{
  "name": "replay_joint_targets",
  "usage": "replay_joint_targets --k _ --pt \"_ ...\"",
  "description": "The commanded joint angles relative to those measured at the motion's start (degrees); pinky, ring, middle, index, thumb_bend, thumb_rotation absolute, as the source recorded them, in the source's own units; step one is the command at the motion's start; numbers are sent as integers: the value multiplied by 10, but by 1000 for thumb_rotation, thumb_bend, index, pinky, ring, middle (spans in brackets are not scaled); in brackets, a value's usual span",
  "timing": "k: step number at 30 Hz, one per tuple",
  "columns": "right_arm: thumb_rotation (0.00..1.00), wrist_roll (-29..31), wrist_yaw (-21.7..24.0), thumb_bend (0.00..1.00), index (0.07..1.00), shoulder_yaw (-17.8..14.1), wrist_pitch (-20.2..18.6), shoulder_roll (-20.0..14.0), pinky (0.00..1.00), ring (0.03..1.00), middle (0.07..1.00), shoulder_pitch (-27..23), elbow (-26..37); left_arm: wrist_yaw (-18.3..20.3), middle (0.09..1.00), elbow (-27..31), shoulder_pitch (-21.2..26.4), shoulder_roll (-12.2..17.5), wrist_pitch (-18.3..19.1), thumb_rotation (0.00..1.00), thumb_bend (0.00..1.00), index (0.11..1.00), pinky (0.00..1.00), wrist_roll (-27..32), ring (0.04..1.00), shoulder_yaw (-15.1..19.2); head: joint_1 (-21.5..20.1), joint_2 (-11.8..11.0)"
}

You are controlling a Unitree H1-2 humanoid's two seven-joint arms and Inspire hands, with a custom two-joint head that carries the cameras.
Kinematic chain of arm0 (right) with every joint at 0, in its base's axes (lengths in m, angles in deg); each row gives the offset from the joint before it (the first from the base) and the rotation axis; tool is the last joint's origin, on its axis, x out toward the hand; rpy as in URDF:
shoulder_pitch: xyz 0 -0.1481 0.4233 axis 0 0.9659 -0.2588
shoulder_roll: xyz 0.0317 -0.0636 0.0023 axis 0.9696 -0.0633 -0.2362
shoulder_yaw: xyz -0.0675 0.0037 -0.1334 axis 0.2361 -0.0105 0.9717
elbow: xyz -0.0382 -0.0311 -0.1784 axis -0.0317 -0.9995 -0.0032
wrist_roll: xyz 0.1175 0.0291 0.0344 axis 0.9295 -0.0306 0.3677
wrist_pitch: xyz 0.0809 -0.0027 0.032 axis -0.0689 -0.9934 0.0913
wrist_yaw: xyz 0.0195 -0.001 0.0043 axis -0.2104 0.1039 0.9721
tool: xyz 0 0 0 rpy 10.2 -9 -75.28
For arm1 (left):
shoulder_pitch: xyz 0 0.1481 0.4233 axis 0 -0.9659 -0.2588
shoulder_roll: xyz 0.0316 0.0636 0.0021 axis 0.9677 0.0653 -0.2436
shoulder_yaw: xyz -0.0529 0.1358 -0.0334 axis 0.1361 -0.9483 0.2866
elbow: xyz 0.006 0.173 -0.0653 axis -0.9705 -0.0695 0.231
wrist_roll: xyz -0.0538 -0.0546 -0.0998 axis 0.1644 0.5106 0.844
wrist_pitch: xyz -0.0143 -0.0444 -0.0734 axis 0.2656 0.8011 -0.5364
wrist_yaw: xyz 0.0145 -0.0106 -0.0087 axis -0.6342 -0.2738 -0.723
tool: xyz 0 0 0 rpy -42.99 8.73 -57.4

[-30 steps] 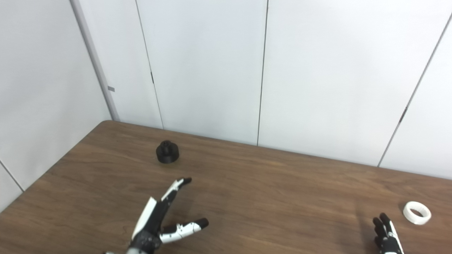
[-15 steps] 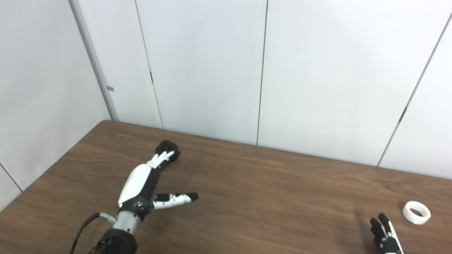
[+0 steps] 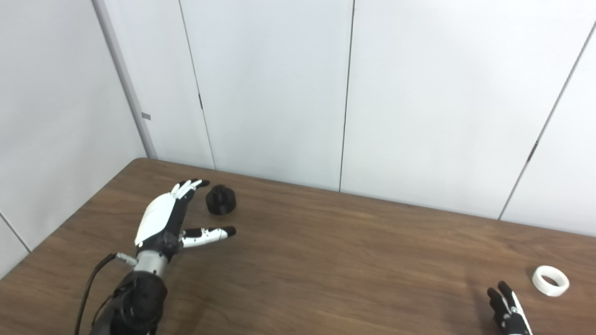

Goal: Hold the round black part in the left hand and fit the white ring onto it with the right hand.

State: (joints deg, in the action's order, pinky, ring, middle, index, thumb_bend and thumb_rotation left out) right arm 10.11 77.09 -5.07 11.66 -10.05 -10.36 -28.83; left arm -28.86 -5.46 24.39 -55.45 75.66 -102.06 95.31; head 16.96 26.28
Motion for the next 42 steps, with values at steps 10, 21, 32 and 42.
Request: replay_joint_targets --k 10,21,32,42 --pt "1000 7 3 533 961 -1 3 0 1000 958 943 5 2 -45 949 -82 75 28 29 404 932 870 1000 -7 1000 2 -1 2" --pt "1000 0 0 552 952 -1 4 1 1000 957 936 5 2 -40 952 -180 139 48 43 401 944 853 1000 14 1000 -8 -6 4" --pt "1000 2 1 543 939 -2 7 2 1000 939 928 6 4 -27 960 -273 201 71 45 388 952 847 1000 51 1000 -32 -14 6" --pt "1000 -3 -2 558 940 -2 3 2 1000 941 925 6 6 -12 976 -325 238 85 70 431 977 848 1000 64 1000 -71 -17 7"
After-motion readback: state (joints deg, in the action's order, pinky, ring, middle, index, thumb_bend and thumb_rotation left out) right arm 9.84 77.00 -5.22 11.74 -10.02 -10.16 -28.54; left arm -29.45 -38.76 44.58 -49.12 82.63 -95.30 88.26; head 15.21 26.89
